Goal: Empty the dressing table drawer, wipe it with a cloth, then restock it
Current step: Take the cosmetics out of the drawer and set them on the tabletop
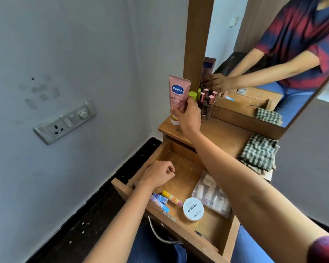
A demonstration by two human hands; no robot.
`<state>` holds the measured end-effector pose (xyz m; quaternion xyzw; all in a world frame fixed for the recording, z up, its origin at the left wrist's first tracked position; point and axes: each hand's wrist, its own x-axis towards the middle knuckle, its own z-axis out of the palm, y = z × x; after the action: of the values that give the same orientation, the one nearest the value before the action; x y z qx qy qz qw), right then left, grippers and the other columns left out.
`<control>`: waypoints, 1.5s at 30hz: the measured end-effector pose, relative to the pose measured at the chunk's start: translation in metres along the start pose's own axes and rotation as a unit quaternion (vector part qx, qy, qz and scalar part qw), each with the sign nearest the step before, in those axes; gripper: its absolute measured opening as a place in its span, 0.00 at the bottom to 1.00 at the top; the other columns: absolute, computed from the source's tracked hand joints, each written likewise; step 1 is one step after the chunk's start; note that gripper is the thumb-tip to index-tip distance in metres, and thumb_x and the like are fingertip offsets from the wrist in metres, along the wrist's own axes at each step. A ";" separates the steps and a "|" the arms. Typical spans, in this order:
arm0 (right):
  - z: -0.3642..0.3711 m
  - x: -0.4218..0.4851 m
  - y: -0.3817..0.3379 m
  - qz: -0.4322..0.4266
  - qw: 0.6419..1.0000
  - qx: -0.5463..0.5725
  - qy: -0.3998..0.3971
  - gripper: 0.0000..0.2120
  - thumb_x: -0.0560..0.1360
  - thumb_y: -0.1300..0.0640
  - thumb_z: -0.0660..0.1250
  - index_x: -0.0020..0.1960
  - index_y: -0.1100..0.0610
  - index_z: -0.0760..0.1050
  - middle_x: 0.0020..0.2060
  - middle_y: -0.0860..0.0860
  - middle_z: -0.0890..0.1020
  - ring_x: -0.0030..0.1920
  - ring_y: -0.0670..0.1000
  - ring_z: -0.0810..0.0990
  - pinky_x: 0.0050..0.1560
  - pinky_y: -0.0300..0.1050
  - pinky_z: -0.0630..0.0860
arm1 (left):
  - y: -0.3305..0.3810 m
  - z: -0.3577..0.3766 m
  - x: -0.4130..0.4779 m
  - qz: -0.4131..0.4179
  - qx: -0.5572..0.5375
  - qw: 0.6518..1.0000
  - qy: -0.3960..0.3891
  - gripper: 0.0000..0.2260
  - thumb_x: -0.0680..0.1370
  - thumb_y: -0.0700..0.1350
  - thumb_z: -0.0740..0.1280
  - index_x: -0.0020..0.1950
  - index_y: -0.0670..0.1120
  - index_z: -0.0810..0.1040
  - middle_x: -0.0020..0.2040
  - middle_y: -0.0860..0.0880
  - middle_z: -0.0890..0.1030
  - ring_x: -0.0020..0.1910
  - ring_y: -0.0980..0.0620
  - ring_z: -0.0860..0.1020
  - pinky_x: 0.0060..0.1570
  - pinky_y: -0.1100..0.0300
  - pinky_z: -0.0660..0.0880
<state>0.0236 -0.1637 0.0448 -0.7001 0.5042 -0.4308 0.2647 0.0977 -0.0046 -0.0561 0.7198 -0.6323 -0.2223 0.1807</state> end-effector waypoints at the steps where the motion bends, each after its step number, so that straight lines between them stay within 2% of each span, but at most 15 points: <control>1: 0.000 0.000 0.000 0.001 1.000 0.002 -0.001 0.22 0.71 0.51 0.74 0.61 0.54 0.69 0.56 0.50 0.78 0.56 0.51 0.78 0.53 0.49 0.78 | 0.000 0.001 0.000 0.000 0.000 1.000 -0.001 0.04 0.75 0.49 0.68 0.49 0.52 0.80 0.42 0.57 0.80 0.41 0.59 0.78 0.43 0.61 0.79; 9: -0.007 -0.004 -0.001 0.017 1.000 0.019 -0.015 0.25 0.71 0.55 0.75 0.62 0.54 0.67 0.59 0.51 0.77 0.60 0.52 0.76 0.57 0.51 0.76 | 0.004 -0.001 -0.007 -0.001 0.015 1.000 -0.009 0.05 0.77 0.48 0.67 0.51 0.51 0.79 0.41 0.56 0.79 0.39 0.58 0.76 0.35 0.68 0.70; 15: -0.018 -0.010 0.001 0.016 0.999 0.038 -0.024 0.26 0.70 0.57 0.75 0.63 0.57 0.67 0.58 0.53 0.76 0.58 0.53 0.77 0.58 0.51 0.78 | 0.007 -0.005 -0.011 -0.017 0.031 0.999 -0.031 0.04 0.77 0.48 0.67 0.50 0.51 0.78 0.43 0.55 0.80 0.42 0.58 0.77 0.39 0.65 0.74; 17: -0.026 -0.016 0.000 0.013 0.999 0.050 -0.016 0.25 0.71 0.57 0.75 0.63 0.57 0.68 0.58 0.53 0.75 0.56 0.51 0.77 0.56 0.49 0.78 | 0.008 -0.008 -0.012 -0.019 0.036 0.999 -0.036 0.04 0.77 0.48 0.67 0.50 0.51 0.78 0.44 0.54 0.80 0.43 0.57 0.78 0.42 0.63 0.77; 20: -0.037 -0.034 0.001 0.001 0.998 0.068 0.013 0.21 0.72 0.57 0.73 0.61 0.56 0.70 0.55 0.52 0.76 0.51 0.47 0.76 0.50 0.39 0.77 | 0.011 -0.011 -0.017 -0.024 0.056 0.997 -0.053 0.05 0.77 0.47 0.67 0.51 0.51 0.78 0.47 0.53 0.81 0.44 0.56 0.78 0.44 0.61 0.78; 23: -0.047 -0.067 0.011 -0.057 0.995 0.085 0.010 0.13 0.73 0.58 0.72 0.54 0.55 0.73 0.49 0.50 0.78 0.45 0.46 0.77 0.44 0.36 0.77 | 0.013 -0.012 -0.021 -0.041 0.070 0.993 -0.084 0.05 0.76 0.46 0.67 0.51 0.52 0.78 0.48 0.53 0.80 0.46 0.55 0.78 0.46 0.60 0.78; 26: -0.055 -0.104 0.030 -0.160 0.982 0.048 -0.085 0.07 0.72 0.60 0.72 0.48 0.56 0.75 0.43 0.50 0.79 0.40 0.44 0.77 0.40 0.35 0.75 | 0.016 -0.014 -0.026 -0.063 0.068 0.989 -0.112 0.06 0.73 0.44 0.68 0.49 0.53 0.78 0.47 0.55 0.80 0.46 0.55 0.79 0.50 0.56 0.78; 28: -0.057 -0.124 0.043 -0.202 0.957 -0.012 -0.208 0.06 0.71 0.60 0.73 0.46 0.58 0.77 0.41 0.50 0.80 0.39 0.46 0.78 0.41 0.41 0.77 | 0.017 -0.014 -0.028 -0.073 0.073 0.986 -0.133 0.08 0.70 0.43 0.70 0.46 0.54 0.79 0.45 0.55 0.81 0.46 0.55 0.79 0.51 0.53 0.78; 30: -0.057 -0.140 0.055 -0.239 0.909 -0.093 -0.329 0.09 0.68 0.59 0.74 0.48 0.59 0.79 0.43 0.53 0.81 0.42 0.51 0.79 0.44 0.50 0.79 | 0.017 -0.014 -0.031 -0.078 0.075 0.984 -0.144 0.10 0.66 0.44 0.73 0.44 0.55 0.79 0.43 0.54 0.81 0.45 0.52 0.80 0.51 0.49 0.78; 31: -0.058 -0.147 0.061 -0.244 0.880 -0.136 -0.384 0.14 0.67 0.58 0.75 0.51 0.59 0.79 0.45 0.54 0.81 0.45 0.52 0.79 0.47 0.51 0.78 | 0.015 -0.013 -0.031 -0.071 0.081 0.983 -0.149 0.11 0.65 0.45 0.73 0.45 0.55 0.79 0.43 0.54 0.81 0.44 0.51 0.80 0.50 0.48 0.78; 33: -0.062 -0.156 0.070 -0.241 0.821 -0.212 -0.471 0.23 0.66 0.53 0.77 0.58 0.58 0.77 0.52 0.54 0.80 0.52 0.54 0.77 0.55 0.46 0.74 | 0.016 -0.012 -0.034 -0.042 0.103 0.979 -0.172 0.13 0.67 0.43 0.74 0.50 0.54 0.80 0.47 0.53 0.81 0.46 0.51 0.80 0.50 0.48 0.79; 36: -0.070 -0.165 0.081 -0.271 0.736 -0.341 -0.519 0.31 0.67 0.46 0.76 0.65 0.54 0.72 0.58 0.51 0.77 0.54 0.53 0.73 0.55 0.46 0.69 | 0.018 -0.012 -0.040 -0.031 0.121 0.975 -0.182 0.16 0.66 0.43 0.77 0.50 0.55 0.79 0.48 0.54 0.80 0.48 0.51 0.79 0.51 0.47 0.78; 37: -0.073 -0.167 0.084 -0.286 0.719 -0.362 -0.519 0.32 0.66 0.45 0.76 0.66 0.53 0.71 0.58 0.51 0.77 0.53 0.52 0.72 0.54 0.47 0.68 | 0.017 -0.011 -0.040 -0.030 0.126 0.974 -0.187 0.17 0.66 0.44 0.77 0.51 0.55 0.79 0.48 0.54 0.79 0.48 0.51 0.79 0.51 0.48 0.78; 42: -0.078 -0.172 0.090 -0.301 0.720 -0.372 -0.502 0.31 0.64 0.41 0.76 0.63 0.51 0.73 0.53 0.50 0.79 0.47 0.50 0.70 0.47 0.45 0.66 | 0.019 -0.009 -0.040 -0.023 0.154 0.967 -0.200 0.15 0.68 0.44 0.77 0.52 0.52 0.78 0.50 0.51 0.80 0.47 0.51 0.80 0.51 0.51 0.79; 45: -0.083 -0.176 0.088 -0.289 0.728 -0.367 -0.502 0.32 0.63 0.39 0.76 0.63 0.50 0.71 0.51 0.49 0.78 0.47 0.50 0.68 0.44 0.44 0.66 | 0.019 -0.008 -0.038 -0.020 0.157 0.968 -0.194 0.12 0.69 0.43 0.76 0.49 0.50 0.78 0.49 0.50 0.80 0.47 0.50 0.79 0.50 0.52 0.78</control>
<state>-0.1117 -0.0245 -0.0447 -0.9686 0.1899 0.1472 0.0644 0.0826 0.0308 -0.0360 0.6943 -0.6682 -0.2592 -0.0657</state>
